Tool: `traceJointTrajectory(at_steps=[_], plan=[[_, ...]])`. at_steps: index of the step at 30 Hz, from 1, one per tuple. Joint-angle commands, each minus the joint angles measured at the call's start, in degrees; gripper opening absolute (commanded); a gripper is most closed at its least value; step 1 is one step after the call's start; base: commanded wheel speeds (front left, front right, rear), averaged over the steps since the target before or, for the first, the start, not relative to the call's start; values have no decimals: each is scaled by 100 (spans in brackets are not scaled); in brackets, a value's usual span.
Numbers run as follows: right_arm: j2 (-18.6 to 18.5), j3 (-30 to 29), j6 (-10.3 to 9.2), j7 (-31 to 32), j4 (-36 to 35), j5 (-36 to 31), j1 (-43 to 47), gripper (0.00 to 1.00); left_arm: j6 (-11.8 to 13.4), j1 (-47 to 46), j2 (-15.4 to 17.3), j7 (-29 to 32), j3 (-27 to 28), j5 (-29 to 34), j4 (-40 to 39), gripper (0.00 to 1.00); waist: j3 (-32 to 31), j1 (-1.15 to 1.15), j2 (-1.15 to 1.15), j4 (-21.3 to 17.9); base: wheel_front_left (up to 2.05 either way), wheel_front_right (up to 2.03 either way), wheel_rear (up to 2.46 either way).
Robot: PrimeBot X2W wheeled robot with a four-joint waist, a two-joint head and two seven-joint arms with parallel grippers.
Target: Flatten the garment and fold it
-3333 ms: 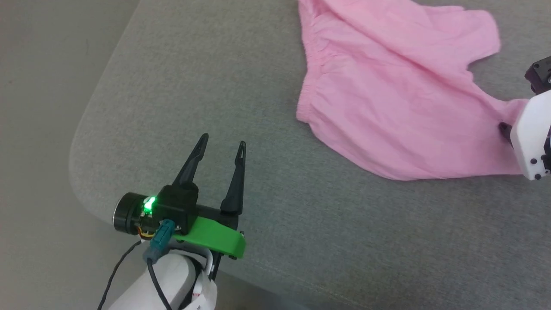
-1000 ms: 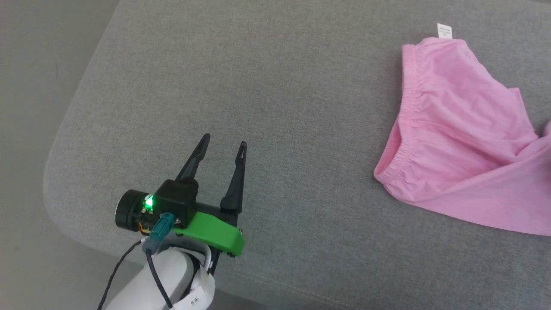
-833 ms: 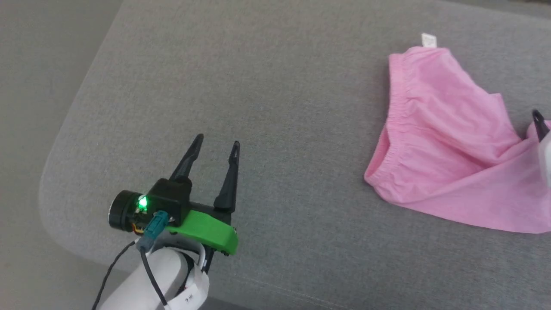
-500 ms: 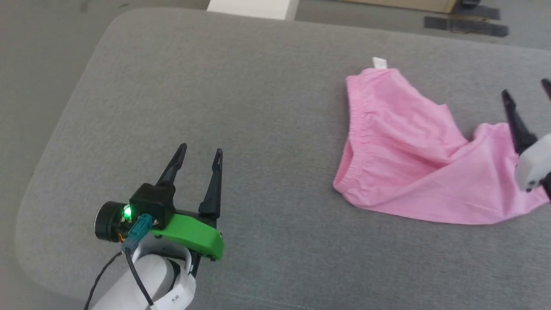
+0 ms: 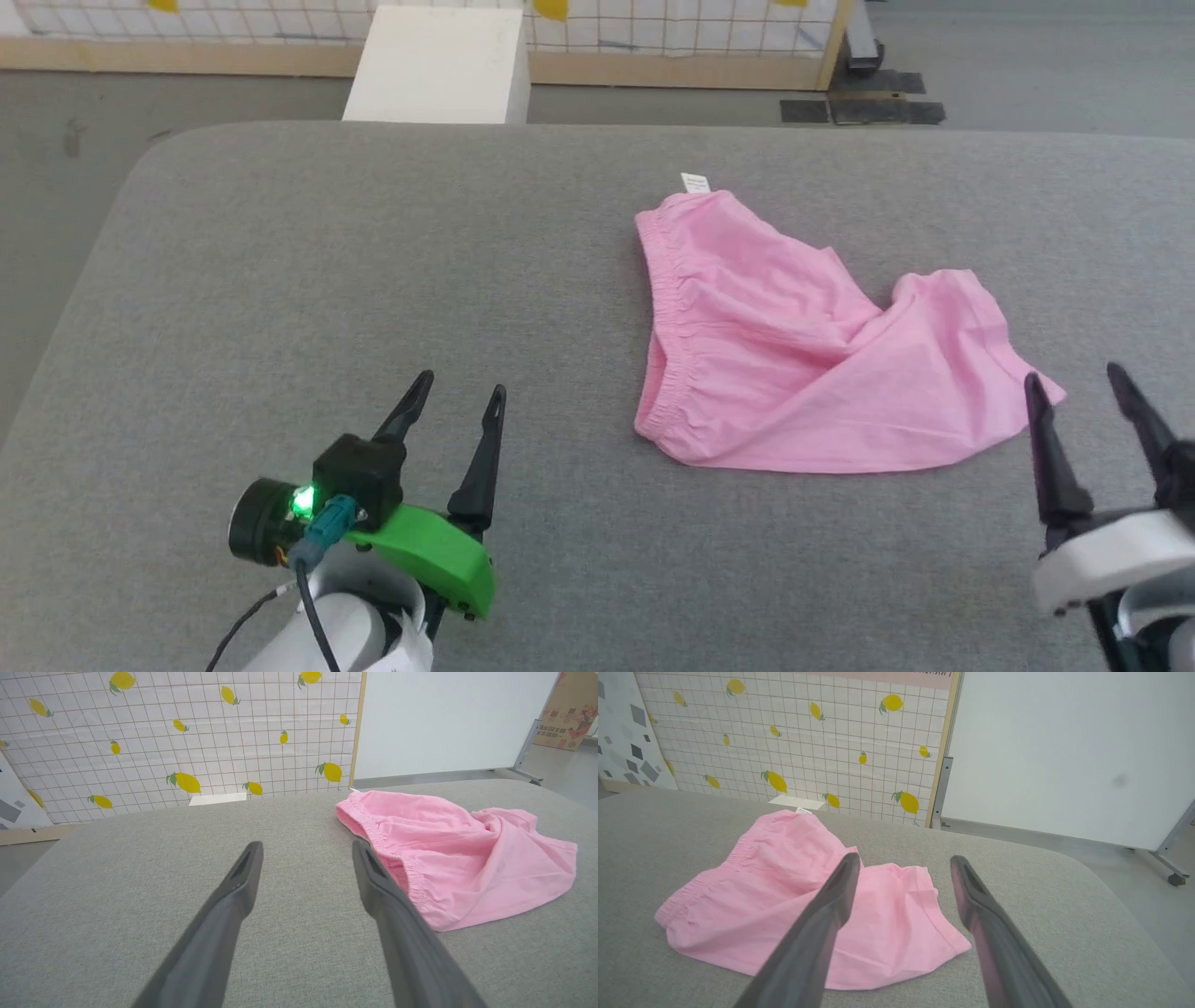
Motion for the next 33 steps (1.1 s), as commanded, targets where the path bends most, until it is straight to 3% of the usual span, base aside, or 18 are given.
traceJointTrajectory(at_steps=[1,9,18,23,33], plan=[[175,-49,-9,56,-121,-98,146,100,0,93,53,9,-7,5,36,100,-25,0,0,-102,0,0,0],[667,-177,-9,221,-687,-338,430,100,-216,-205,90,571,-287,17,-49,100,311,0,0,-326,0,0,0],[779,-319,-9,245,-986,-419,294,100,-766,-1395,-138,2681,-902,-267,48,100,1003,0,0,-581,0,0,0],[819,-302,-9,170,-973,-448,185,100,-638,-1907,-307,3626,-979,-384,338,100,1275,0,0,-739,0,0,0],[921,-325,-9,22,-845,-524,90,100,-368,-2247,-378,4308,-941,-482,762,100,1548,0,0,-922,0,0,0]])
